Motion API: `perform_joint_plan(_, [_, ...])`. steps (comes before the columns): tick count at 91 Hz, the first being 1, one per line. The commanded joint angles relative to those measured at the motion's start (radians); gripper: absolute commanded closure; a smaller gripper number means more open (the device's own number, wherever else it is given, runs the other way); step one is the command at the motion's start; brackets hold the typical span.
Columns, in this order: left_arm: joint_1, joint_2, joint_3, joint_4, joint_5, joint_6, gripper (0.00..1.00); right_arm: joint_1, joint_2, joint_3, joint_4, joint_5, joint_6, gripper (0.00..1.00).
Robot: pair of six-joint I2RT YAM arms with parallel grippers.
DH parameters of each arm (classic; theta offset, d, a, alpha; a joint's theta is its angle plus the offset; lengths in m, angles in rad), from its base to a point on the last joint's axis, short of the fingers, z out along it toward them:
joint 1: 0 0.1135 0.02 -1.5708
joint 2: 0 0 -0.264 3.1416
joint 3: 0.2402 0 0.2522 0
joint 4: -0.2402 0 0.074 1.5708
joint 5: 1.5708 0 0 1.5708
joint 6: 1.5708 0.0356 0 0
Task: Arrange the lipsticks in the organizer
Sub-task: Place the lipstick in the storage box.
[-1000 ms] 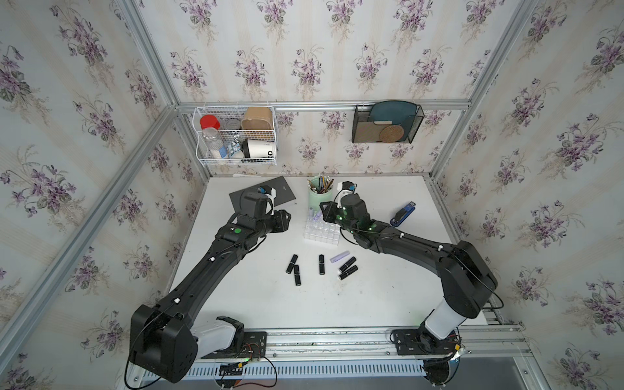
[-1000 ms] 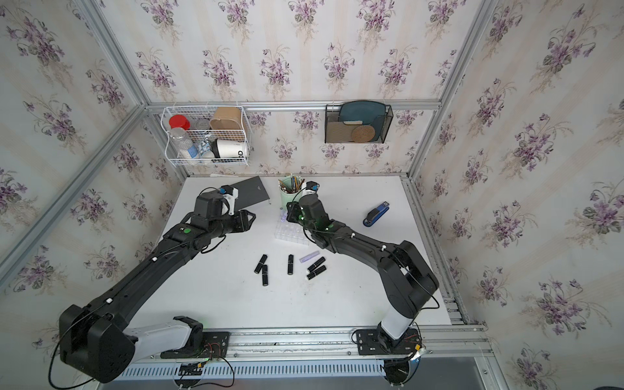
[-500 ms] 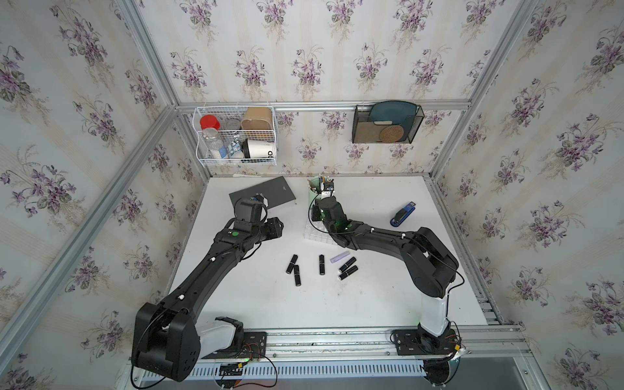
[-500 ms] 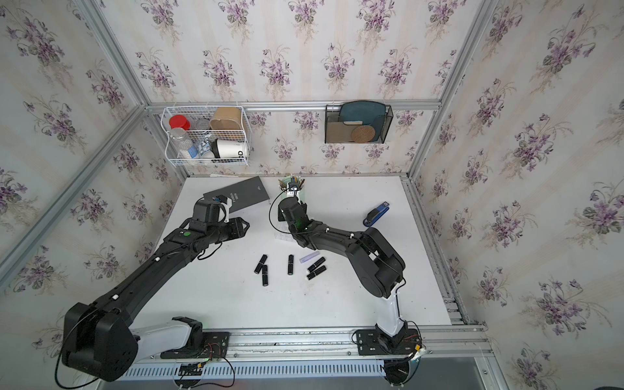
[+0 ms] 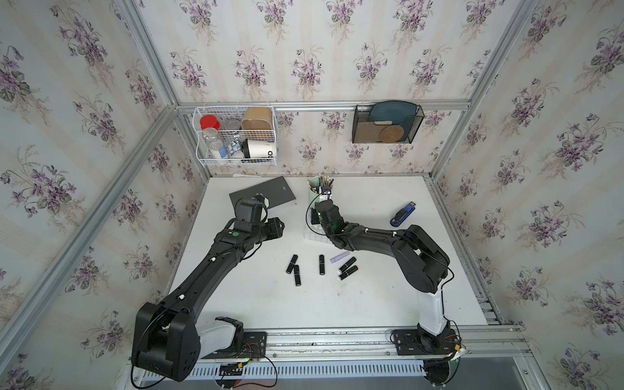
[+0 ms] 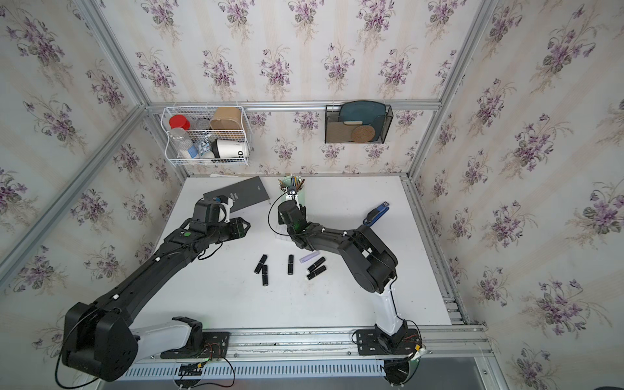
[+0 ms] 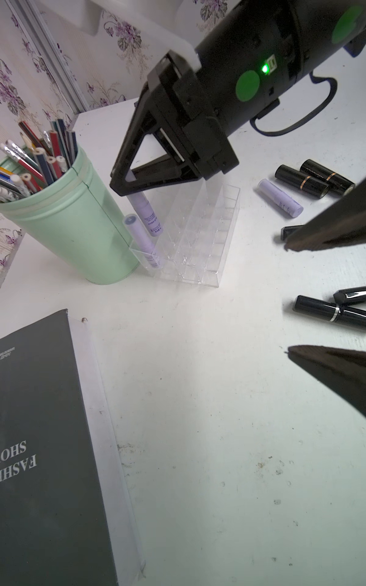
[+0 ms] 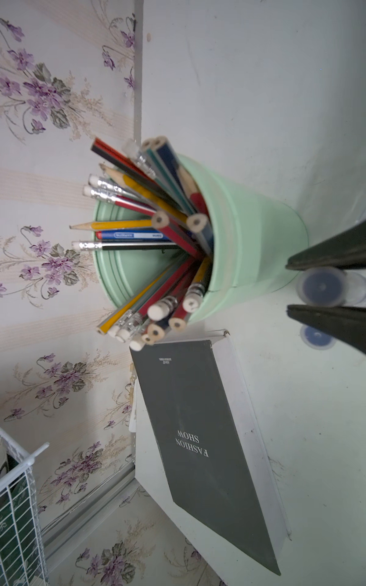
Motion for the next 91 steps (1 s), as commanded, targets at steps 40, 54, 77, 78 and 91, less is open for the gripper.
perform_joint_plan(40, [-0.002, 0.007, 0.025, 0.005, 0.105, 0.046, 0.5, -0.002, -0.053, -0.026, -0.036, -0.002, 0.018, 0.61])
perform_joint_plan(54, [-0.061, 0.004, 0.032, -0.027, 0.091, 0.125, 0.46, -0.006, -0.224, -0.141, -0.082, -0.036, 0.11, 0.57])
perform_joint_plan(77, [-0.319, 0.191, 0.081, -0.014, 0.119, 0.235, 0.45, -0.08, -0.563, -0.432, -0.291, -0.129, 0.324, 0.58])
perform_joint_plan(78, [-0.326, 0.205, 0.087, -0.012, 0.122, 0.238, 0.45, -0.087, -0.576, -0.442, -0.301, -0.138, 0.331, 0.58])
perform_joint_plan(91, [-0.393, 0.348, 0.157, 0.006, 0.126, 0.283, 0.45, -0.14, -0.714, -0.53, -0.4, -0.159, 0.341, 0.59])
